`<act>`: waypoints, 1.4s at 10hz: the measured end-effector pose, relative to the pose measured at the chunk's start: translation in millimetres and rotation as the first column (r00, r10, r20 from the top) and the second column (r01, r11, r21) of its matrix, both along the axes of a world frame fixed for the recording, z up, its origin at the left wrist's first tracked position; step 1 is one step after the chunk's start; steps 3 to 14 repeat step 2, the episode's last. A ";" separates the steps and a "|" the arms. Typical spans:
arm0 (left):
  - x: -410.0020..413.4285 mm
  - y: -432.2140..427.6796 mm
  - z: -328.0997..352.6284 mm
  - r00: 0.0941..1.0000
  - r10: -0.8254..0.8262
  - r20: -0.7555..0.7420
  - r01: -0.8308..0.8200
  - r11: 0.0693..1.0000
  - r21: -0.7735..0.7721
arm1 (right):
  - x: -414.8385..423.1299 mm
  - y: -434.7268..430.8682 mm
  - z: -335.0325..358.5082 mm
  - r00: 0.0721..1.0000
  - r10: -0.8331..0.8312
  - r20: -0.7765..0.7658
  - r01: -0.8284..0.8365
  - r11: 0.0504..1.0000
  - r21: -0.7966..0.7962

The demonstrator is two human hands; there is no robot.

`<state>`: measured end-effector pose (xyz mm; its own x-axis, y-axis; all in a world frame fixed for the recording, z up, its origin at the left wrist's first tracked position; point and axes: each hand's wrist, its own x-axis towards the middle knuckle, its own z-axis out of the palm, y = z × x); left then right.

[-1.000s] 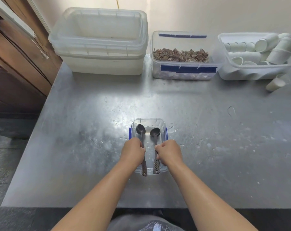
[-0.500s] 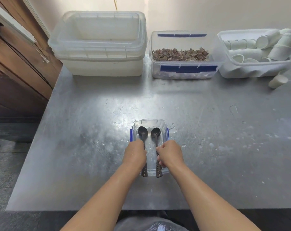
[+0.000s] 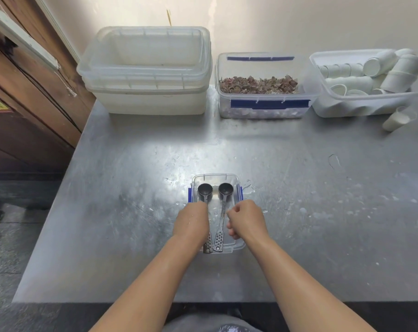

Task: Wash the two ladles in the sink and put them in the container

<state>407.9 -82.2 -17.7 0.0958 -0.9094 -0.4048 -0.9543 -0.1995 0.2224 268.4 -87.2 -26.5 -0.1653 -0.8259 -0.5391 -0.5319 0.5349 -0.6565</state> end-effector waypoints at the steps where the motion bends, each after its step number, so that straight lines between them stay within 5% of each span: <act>1: 9.5 -7.4 14.3 0.999 -0.009 -0.037 0.007 0.998 -0.069 | -1.8 -10.4 15.4 0.999 0.038 0.002 -0.037 0.997 -0.062; 2: 17.7 -17.2 39.4 0.998 -0.054 -0.016 0.051 0.989 -0.136 | 0.0 -21.7 37.7 0.988 0.144 0.054 -0.138 0.985 -0.106; 14: 17.7 -17.2 39.4 0.998 -0.054 -0.016 0.051 0.989 -0.136 | 0.0 -21.7 37.7 0.988 0.144 0.054 -0.138 0.985 -0.106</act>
